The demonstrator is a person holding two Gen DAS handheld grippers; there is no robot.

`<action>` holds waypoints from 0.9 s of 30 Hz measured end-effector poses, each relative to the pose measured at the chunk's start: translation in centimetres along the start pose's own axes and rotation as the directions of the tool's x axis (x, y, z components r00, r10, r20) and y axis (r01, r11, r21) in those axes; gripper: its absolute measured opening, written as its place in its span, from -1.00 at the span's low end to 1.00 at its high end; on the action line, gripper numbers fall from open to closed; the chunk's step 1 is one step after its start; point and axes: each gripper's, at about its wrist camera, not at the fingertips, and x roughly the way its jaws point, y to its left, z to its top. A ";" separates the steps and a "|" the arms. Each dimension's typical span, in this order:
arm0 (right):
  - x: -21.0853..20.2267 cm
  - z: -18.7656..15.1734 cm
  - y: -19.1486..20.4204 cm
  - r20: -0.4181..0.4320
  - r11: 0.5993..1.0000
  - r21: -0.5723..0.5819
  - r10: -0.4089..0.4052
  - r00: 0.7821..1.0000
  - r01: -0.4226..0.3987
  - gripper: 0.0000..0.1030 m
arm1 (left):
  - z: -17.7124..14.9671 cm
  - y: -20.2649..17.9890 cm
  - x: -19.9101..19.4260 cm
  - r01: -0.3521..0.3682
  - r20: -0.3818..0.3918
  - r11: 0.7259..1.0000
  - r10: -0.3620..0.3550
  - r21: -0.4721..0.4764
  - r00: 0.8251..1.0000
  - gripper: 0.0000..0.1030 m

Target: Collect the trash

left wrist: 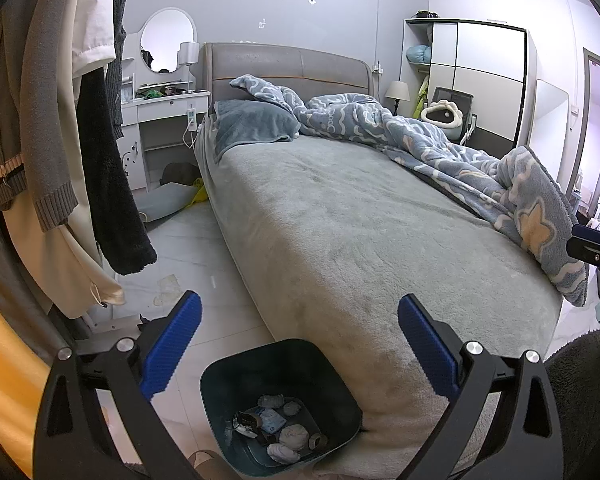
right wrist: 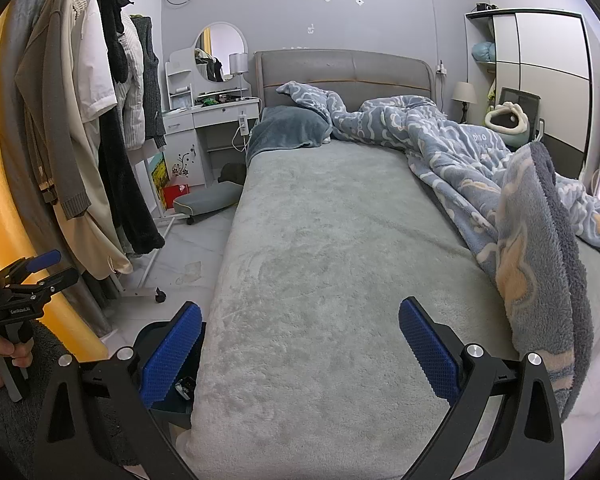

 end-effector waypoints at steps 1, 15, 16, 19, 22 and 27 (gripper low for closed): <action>0.0 0.0 0.0 0.001 1.000 0.000 0.000 1.000 0.000 0.94 | 0.0 0.0 0.0 0.000 0.000 1.000 0.000 0.000 1.000 0.94; -0.1 0.1 -0.1 0.000 1.000 0.001 0.000 1.000 0.000 0.94 | 0.0 -0.1 0.0 -0.001 0.000 1.000 0.001 -0.002 1.000 0.94; -0.1 0.1 0.0 0.000 1.000 0.001 0.000 1.000 0.000 0.94 | 0.0 -0.1 0.0 -0.001 -0.001 1.000 0.001 -0.002 1.000 0.94; -0.1 0.1 -0.1 0.000 1.000 0.001 0.001 1.000 -0.001 0.94 | 0.0 -0.1 0.0 -0.001 -0.001 1.000 0.001 0.000 1.000 0.94; -0.1 0.1 -0.1 -0.001 1.000 0.000 0.000 1.000 0.000 0.94 | 0.0 -0.1 0.0 0.000 0.000 1.000 0.000 -0.001 1.000 0.94; -0.1 0.2 -0.1 -0.001 1.000 0.001 0.001 1.000 -0.001 0.94 | 0.0 -0.1 0.0 -0.001 -0.001 1.000 0.001 -0.002 1.000 0.94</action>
